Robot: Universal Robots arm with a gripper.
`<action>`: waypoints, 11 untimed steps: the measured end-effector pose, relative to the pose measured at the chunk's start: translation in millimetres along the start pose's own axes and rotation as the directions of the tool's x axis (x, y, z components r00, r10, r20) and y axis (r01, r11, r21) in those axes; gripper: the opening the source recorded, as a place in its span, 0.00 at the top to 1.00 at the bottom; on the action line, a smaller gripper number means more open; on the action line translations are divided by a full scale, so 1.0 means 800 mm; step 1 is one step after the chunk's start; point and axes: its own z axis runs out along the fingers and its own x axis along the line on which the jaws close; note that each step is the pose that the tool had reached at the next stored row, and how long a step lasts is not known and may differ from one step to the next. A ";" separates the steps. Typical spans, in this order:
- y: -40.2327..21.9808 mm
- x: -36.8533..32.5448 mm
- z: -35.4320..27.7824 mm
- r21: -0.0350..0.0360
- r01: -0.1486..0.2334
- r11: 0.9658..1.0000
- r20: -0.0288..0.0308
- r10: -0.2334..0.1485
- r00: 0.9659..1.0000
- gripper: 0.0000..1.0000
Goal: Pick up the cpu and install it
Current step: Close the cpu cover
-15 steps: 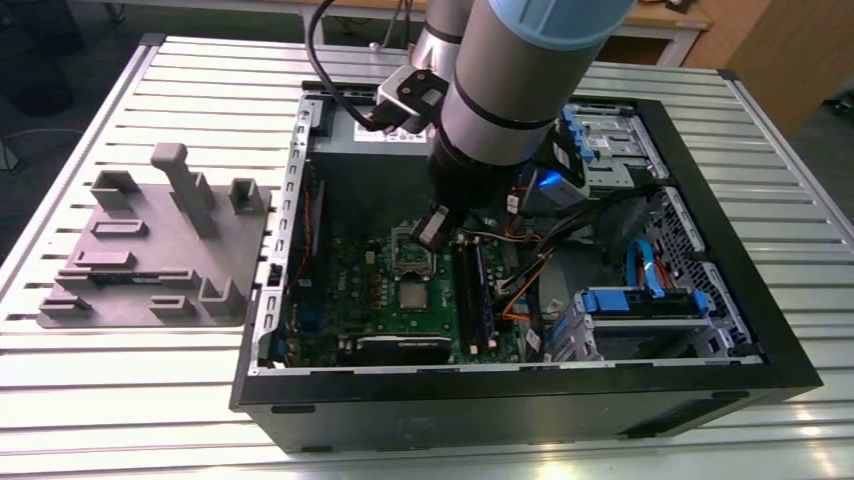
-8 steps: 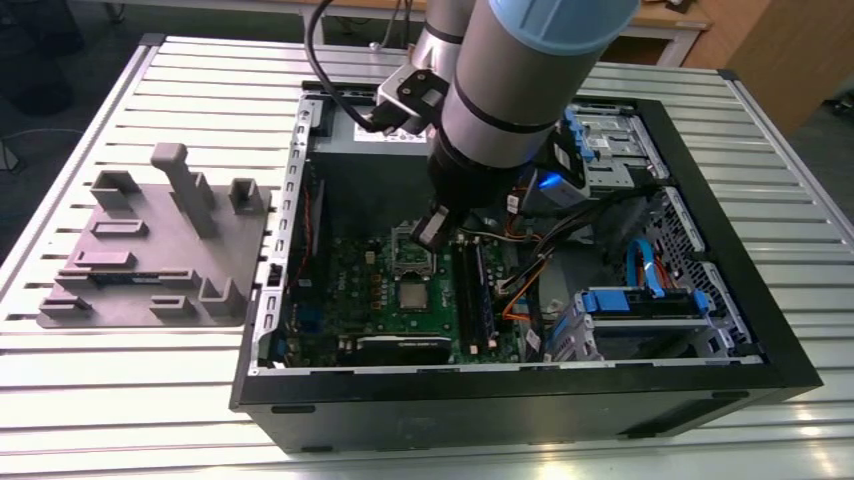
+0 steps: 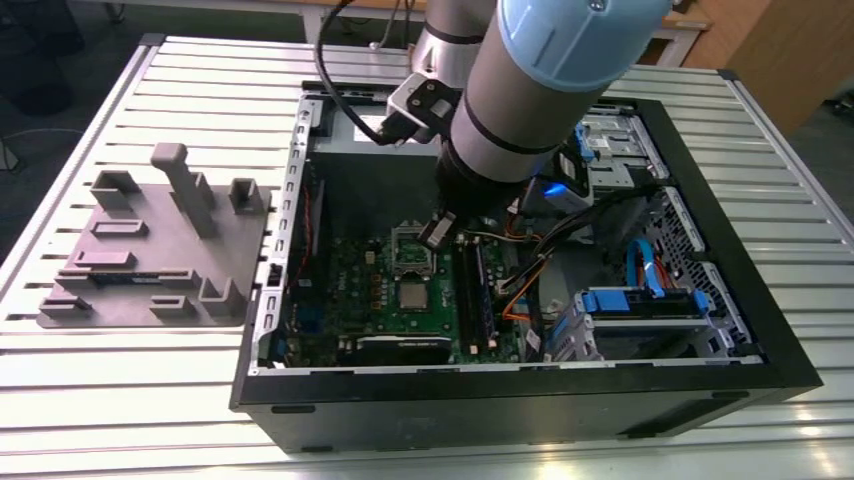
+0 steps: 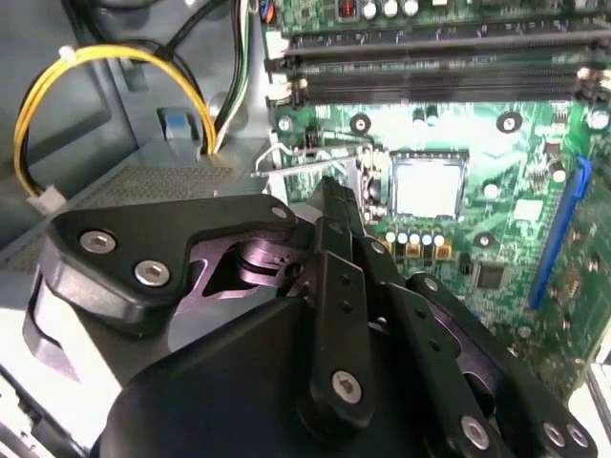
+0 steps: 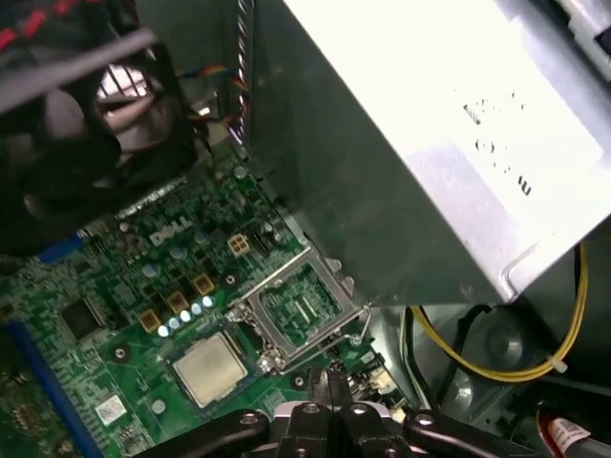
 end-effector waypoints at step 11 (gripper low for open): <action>-0.0081 -0.0025 0.0102 -0.002 0.000 1.000 0.003 0.000 1.000 0.90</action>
